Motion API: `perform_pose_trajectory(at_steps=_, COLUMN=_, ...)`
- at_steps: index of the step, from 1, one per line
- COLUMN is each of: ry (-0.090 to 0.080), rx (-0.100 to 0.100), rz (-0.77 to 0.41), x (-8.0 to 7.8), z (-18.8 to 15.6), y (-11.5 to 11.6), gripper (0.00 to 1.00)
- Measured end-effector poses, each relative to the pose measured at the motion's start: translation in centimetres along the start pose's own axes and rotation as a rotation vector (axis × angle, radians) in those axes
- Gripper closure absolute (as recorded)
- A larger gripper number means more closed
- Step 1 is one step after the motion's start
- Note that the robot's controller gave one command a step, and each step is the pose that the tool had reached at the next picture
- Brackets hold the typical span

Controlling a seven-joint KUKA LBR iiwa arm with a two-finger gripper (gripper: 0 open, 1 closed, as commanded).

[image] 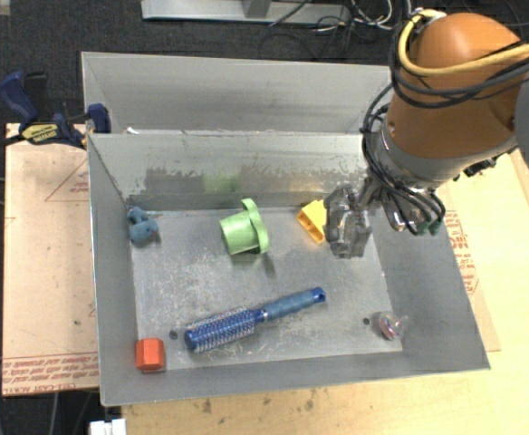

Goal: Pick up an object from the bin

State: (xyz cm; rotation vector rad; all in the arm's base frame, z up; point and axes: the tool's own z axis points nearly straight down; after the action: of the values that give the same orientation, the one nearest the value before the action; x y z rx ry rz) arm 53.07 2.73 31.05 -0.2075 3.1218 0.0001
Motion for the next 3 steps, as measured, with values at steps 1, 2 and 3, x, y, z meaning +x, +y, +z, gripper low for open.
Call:
perform_pose_trajectory(at_steps=1, ry=0.015, rx=-0.004, rz=-0.292, x=1.1, z=10.3, y=0.1, gripper=1.0)
perform_pose_trajectory(at_steps=2, ry=0.012, rx=-0.004, rz=-0.292, x=1.1, z=10.2, y=0.1, gripper=0.0)
perform_pose_trajectory(at_steps=3, ry=0.019, rx=-0.005, rz=-0.201, x=0.4, z=19.7, y=-0.1, gripper=0.0)
